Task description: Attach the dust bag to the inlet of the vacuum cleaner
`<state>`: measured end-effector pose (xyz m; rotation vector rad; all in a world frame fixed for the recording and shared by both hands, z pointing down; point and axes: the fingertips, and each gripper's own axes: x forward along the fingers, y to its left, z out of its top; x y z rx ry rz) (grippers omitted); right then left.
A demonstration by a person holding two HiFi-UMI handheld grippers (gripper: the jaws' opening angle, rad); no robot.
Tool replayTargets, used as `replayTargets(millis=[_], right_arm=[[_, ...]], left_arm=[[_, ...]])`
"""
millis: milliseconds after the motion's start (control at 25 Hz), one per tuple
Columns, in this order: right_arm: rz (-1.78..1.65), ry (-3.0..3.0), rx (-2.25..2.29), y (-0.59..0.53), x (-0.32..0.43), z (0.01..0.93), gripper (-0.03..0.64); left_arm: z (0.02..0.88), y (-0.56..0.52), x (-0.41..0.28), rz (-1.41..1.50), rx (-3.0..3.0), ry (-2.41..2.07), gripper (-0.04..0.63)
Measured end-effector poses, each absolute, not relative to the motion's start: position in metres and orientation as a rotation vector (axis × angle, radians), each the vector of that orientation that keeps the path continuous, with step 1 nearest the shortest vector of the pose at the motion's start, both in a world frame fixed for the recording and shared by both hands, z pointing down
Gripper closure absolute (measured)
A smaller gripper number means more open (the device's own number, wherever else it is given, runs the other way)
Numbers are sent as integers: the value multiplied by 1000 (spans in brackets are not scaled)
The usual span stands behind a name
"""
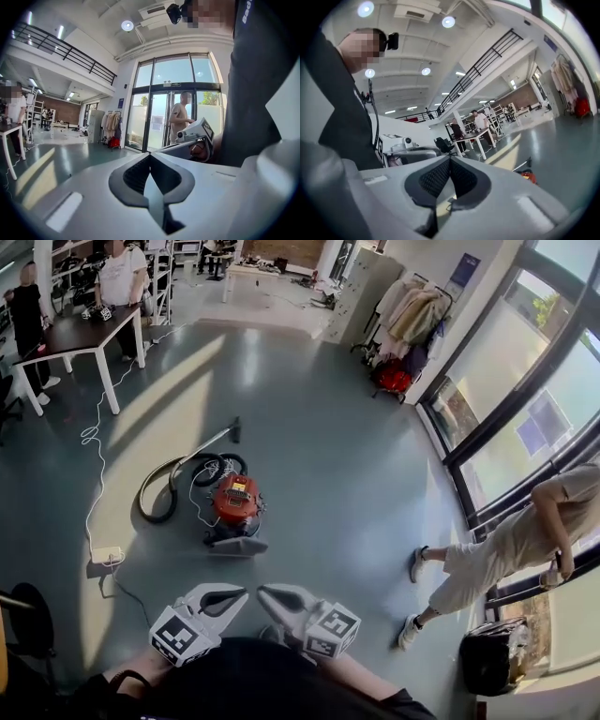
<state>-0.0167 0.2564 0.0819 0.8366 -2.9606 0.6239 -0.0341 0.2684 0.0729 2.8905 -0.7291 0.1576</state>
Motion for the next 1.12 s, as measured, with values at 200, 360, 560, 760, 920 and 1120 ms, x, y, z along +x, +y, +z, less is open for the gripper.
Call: replayTargets(millis=[200, 360, 560, 760, 920, 1120], right_arm=[[400, -2900, 882, 269, -20, 92, 624], [371, -2915, 934, 264, -20, 84, 624], [339, -2952, 902, 263, -30, 82, 624], [358, -2966, 865, 262, -34, 85, 624], [370, -2973, 823, 264, -34, 93, 624], [385, -2971, 790, 265, -36, 94, 624]], left_arm=[[81, 268, -33, 172, 2911, -693, 581], [79, 268, -32, 211, 2937, -662, 581], [83, 266, -41, 242, 2922, -697, 580], [86, 268, -43, 274, 2927, -720, 580], [88, 269, -44, 275, 2910, -749, 580], [89, 270, -44, 279, 2900, -756, 580]])
